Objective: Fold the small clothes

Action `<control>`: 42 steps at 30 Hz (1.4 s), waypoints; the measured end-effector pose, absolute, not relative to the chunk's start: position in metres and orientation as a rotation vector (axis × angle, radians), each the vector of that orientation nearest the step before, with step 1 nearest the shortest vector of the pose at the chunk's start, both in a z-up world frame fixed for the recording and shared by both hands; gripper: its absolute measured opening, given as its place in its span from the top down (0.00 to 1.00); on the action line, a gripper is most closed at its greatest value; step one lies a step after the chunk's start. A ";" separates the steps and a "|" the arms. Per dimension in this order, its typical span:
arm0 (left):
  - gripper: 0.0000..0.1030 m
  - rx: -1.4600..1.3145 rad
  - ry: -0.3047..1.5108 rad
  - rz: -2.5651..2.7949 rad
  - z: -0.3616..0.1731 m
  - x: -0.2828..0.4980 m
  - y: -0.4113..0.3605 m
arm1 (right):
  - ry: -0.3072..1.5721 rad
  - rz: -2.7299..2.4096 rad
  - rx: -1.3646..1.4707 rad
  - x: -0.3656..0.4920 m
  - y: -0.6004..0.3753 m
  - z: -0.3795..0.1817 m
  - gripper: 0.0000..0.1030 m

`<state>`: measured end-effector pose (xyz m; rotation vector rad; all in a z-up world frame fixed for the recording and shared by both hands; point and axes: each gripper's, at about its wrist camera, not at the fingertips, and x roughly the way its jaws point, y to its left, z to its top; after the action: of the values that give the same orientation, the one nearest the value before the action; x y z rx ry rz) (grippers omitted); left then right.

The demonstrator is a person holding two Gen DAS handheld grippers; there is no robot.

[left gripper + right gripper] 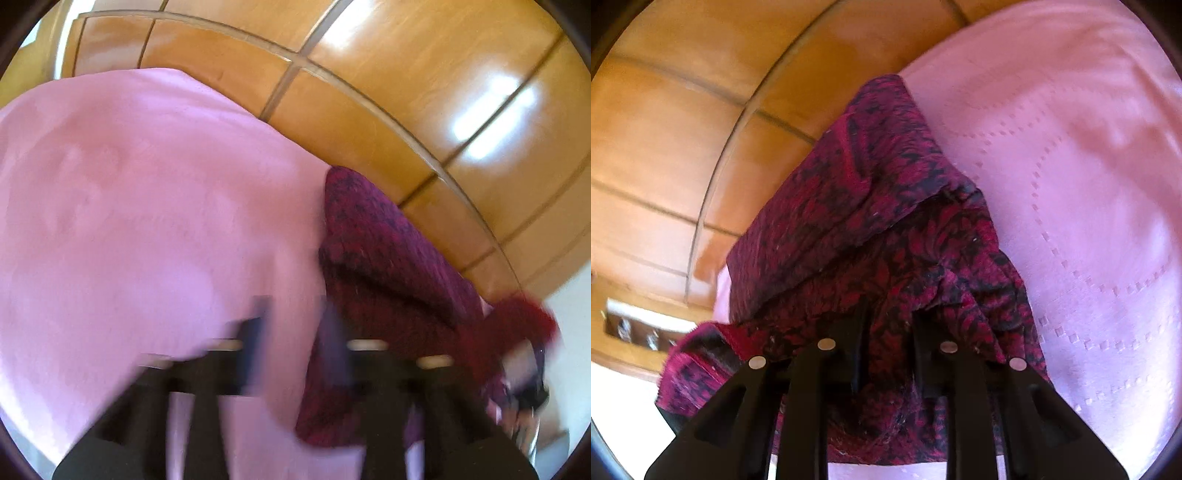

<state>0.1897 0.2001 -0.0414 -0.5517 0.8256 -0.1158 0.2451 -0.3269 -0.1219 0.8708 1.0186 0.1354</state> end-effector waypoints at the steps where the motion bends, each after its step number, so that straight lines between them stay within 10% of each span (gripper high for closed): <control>1: 0.25 -0.561 0.796 -0.150 -0.040 0.173 0.202 | 1.023 0.133 0.894 0.247 -0.329 -0.122 0.83; 8: 0.25 -0.430 0.872 -0.314 -0.062 0.144 0.158 | 1.062 0.167 0.963 0.258 -0.337 -0.120 0.75; 11: 0.61 -0.456 0.950 -0.321 -0.082 0.164 0.146 | 1.020 0.246 1.028 0.252 -0.347 -0.111 0.50; 14: 0.69 -0.528 0.948 -0.306 -0.085 0.177 0.146 | 0.900 0.206 0.950 0.231 -0.362 -0.084 0.15; 18: 0.66 -0.591 0.920 -0.313 -0.086 0.180 0.155 | 0.857 0.228 0.805 0.202 -0.372 -0.072 0.12; 21: 0.39 -0.603 0.921 -0.334 -0.090 0.173 0.157 | 0.879 0.234 0.650 0.183 -0.362 -0.077 0.16; 25: 0.39 -0.580 0.939 -0.349 -0.098 0.170 0.150 | 0.942 0.212 0.470 0.178 -0.340 -0.097 0.37; 33: 0.83 -0.541 0.950 -0.323 -0.091 0.169 0.157 | 0.949 0.128 0.274 0.170 -0.323 -0.100 0.87; 42: 0.90 -0.550 0.928 -0.373 -0.073 0.128 0.159 | 0.928 0.170 0.367 0.113 -0.331 -0.082 0.90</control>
<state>0.1282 0.1591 -0.0734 -0.5497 0.9278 -0.3727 0.1125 -0.3310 -0.0822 0.3672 0.9282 0.1701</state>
